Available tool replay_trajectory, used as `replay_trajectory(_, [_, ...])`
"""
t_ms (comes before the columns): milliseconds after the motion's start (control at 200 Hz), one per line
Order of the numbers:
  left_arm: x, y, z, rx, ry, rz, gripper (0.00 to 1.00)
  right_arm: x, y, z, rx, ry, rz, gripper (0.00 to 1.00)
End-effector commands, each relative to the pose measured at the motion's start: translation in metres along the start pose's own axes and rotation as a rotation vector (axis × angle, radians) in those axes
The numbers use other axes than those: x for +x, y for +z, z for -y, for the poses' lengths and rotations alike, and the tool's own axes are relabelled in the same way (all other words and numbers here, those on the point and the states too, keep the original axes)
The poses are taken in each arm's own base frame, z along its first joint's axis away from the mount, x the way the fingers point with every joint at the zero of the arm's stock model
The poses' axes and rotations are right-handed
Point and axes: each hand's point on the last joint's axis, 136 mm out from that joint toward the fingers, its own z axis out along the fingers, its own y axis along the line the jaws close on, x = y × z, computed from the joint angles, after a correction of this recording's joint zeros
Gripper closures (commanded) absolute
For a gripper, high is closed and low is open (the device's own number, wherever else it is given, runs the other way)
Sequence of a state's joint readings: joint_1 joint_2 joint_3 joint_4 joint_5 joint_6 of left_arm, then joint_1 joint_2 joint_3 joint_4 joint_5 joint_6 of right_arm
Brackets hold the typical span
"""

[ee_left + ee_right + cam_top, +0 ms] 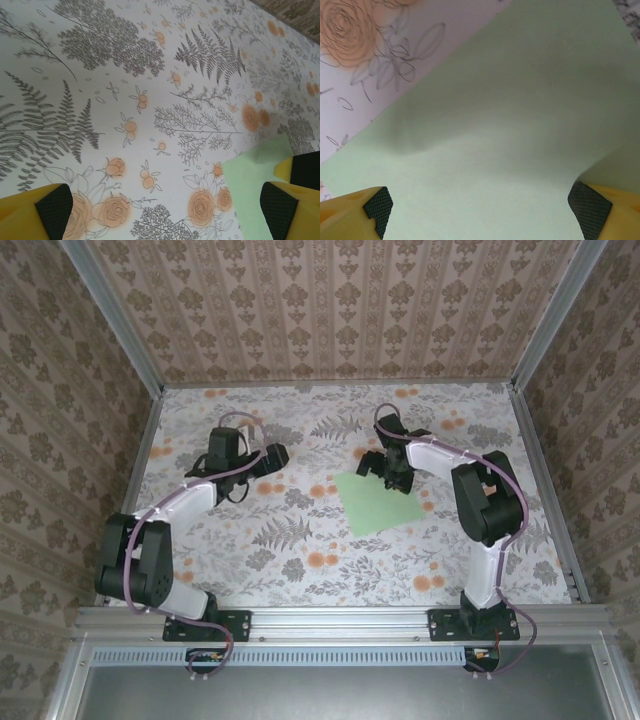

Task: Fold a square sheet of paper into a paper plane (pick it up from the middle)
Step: Move the square sheet of paper to the center of the table, then fold the square sheet of paper in half at the center of the table.

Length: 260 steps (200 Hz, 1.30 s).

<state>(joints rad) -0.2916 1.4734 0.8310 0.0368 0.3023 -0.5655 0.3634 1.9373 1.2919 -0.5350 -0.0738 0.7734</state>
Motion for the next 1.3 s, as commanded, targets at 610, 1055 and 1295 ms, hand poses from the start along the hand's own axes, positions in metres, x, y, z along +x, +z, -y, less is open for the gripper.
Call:
replay_trajectory(610, [0.017, 0.017, 0.007, 0.003, -0.069, -0.058, 0.00, 0.100, -0.061, -0.007, 0.105, -0.603, -0.144, 0.00])
replay_trajectory(1055, [0.020, 0.018, 0.005, -0.005, -0.069, -0.069, 0.00, 0.120, -0.031, -0.012, 0.203, -0.765, -0.226, 0.02])
replay_trajectory(1295, [0.022, 0.019, 0.002, -0.012, -0.072, -0.072, 0.00, 0.119, -0.017, -0.005, 0.253, -0.756, -0.240, 0.04])
